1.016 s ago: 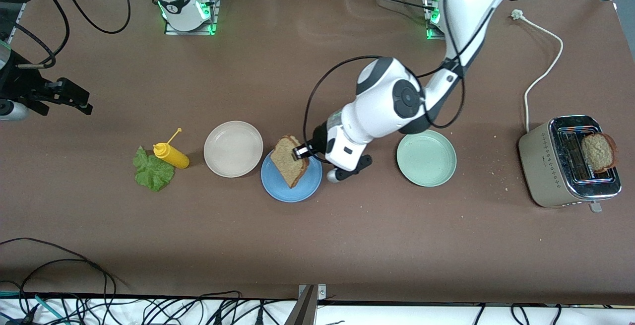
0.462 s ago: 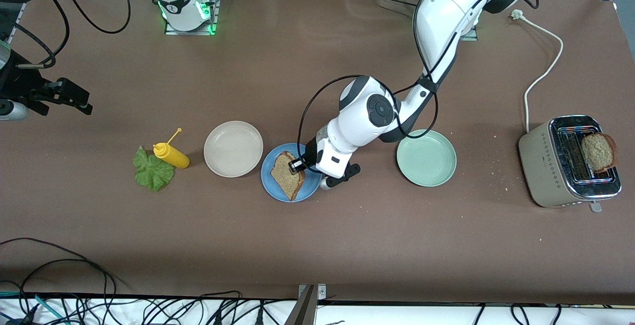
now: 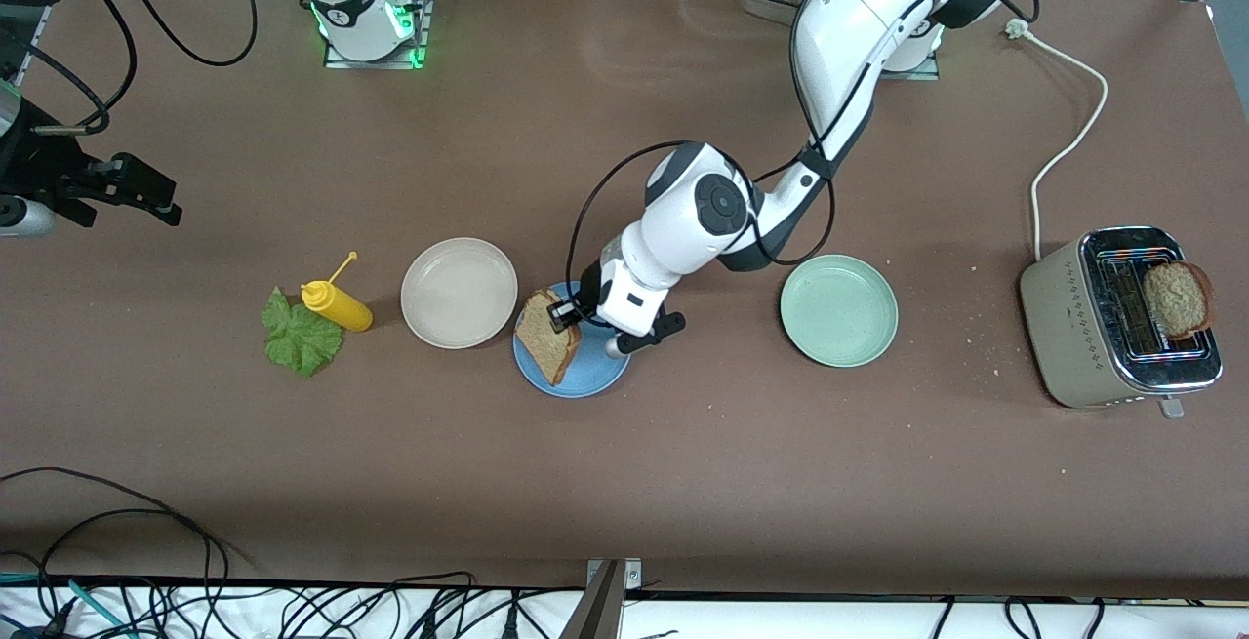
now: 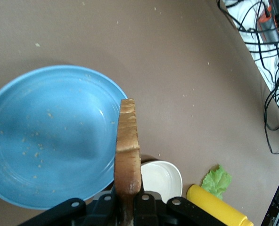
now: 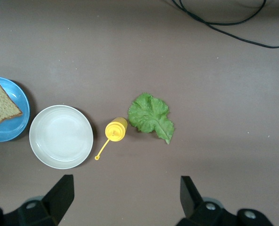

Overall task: Make sandwich in blue plate with both arms
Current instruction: 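Lower the bread onto the blue plate and open the left gripper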

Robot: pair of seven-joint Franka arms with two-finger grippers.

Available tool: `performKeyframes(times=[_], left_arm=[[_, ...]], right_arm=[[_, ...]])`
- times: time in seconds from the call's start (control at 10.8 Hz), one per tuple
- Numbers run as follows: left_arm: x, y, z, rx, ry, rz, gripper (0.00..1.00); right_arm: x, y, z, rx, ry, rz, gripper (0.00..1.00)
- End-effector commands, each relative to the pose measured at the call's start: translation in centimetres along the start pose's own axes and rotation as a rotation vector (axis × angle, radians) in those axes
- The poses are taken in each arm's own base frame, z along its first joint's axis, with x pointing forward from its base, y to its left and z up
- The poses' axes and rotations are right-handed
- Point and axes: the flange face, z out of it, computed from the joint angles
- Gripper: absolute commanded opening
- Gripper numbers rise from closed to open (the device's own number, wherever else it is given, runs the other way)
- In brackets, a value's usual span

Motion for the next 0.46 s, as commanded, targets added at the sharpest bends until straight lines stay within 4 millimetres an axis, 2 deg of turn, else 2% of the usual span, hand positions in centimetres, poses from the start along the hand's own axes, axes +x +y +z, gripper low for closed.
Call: performKeyframes(times=[0.0,0.37], left_arm=[[-0.8,0.3,1.1,-0.010,-0.001,0.019,0.00],[0.4,-0.9,2.2,0.011,0.020,0.023,0.00]], right_arm=[[-0.1,0.0,-0.4,0.001,0.003,-0.002,1.00],[-0.1,0.0,-0.4,0.001,0.003,-0.002,1.00]])
